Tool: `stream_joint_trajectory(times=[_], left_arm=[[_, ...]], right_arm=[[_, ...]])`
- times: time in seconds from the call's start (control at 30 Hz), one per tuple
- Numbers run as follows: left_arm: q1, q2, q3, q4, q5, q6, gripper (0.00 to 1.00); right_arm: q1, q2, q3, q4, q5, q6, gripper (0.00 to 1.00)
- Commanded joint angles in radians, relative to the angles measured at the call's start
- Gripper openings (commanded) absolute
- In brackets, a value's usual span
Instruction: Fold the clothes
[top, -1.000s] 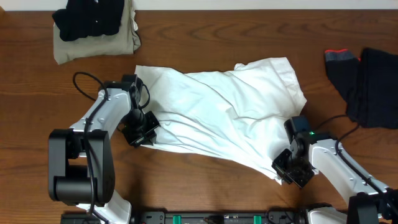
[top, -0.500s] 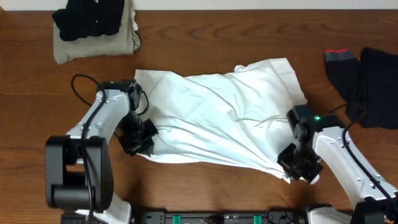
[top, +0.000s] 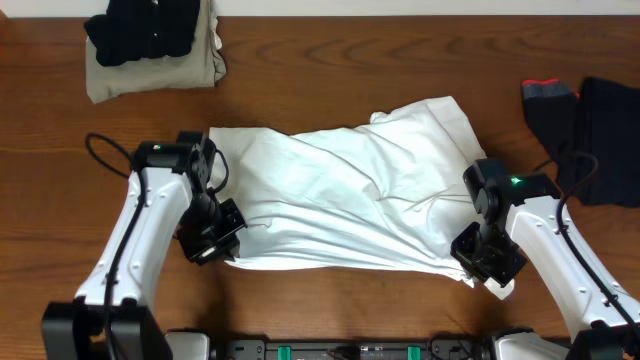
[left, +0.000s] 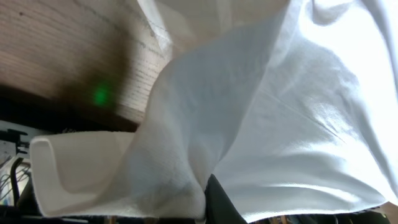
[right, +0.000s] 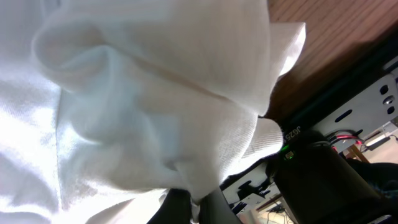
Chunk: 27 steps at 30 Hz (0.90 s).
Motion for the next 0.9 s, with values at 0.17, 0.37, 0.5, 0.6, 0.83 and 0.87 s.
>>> stream_joint_trajectory(times=[0.17,0.37,0.5,0.6,0.83,0.87], left_arm=[[-0.001,-0.027,-0.003,-0.037,-0.011,0.027,0.08],[-0.001,-0.027,-0.003,-0.057,-0.011,0.035,0.12],[-0.001,-0.027,-0.003,-0.035,-0.011,0.034,0.14],[-0.001,-0.027,-0.003,0.016,-0.011,0.030,0.23],[0.000,-0.026,-0.003,0.103,-0.046,-0.051,0.64],[0.000,-0.026,-0.007,0.101,-0.049,-0.065,0.64]], right_arm=[[0.006,0.004,0.019,-0.002,0.056,0.010,0.01],[0.006,0.004,0.019,0.007,0.056,0.010,0.01],[0.006,0.004,0.019,0.018,0.056,0.010,0.01],[0.006,0.004,0.019,0.025,0.056,0.010,0.01],[0.006,0.004,0.019,0.026,0.056,0.010,0.01],[0.005,0.004,0.019,0.026,0.056,0.010,0.01]])
